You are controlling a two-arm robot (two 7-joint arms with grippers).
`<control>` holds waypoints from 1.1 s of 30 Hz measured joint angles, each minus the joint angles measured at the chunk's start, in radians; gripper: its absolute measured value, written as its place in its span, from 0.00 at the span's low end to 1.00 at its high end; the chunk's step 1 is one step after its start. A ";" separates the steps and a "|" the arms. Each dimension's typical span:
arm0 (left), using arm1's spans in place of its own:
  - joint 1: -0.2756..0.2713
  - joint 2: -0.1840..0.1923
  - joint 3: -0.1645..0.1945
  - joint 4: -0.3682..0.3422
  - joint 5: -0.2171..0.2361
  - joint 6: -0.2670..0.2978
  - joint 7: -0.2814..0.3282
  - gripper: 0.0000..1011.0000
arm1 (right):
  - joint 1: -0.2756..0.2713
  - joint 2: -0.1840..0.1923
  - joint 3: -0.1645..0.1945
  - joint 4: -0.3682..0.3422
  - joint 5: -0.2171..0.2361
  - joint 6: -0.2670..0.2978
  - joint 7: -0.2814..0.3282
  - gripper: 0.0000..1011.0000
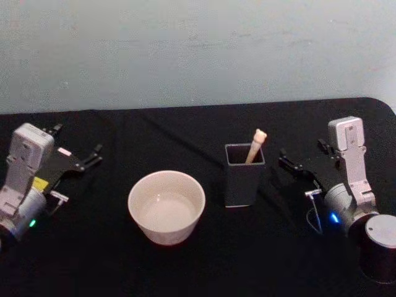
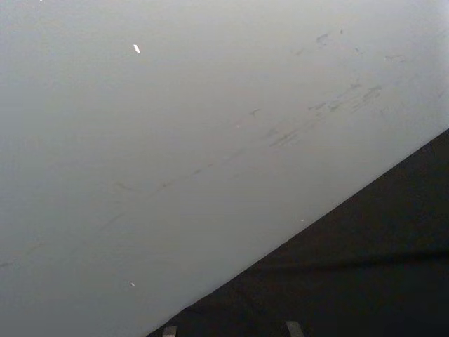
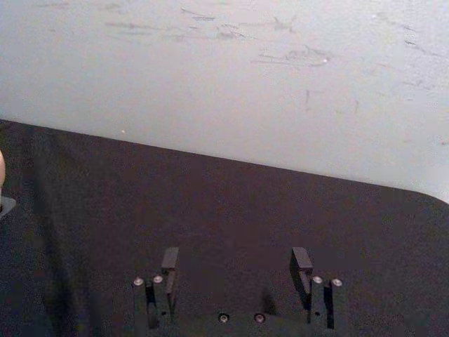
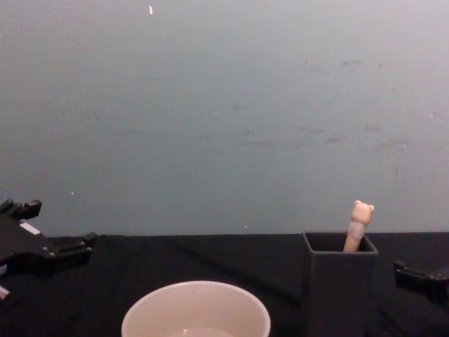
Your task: Pick up the stirring spoon with one hand, stir inside the cup, then place it back in its original position.
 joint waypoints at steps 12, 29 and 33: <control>0.000 0.000 0.000 0.000 0.000 0.000 0.000 0.99 | 0.000 0.000 0.000 0.000 0.000 0.000 0.000 0.99; 0.000 0.000 0.000 0.000 0.000 0.000 0.000 0.99 | 0.000 0.000 0.000 0.000 0.000 0.000 0.000 0.99; 0.000 0.000 0.000 0.000 0.000 0.000 0.000 0.99 | 0.000 0.000 0.000 0.000 0.000 0.000 0.000 0.99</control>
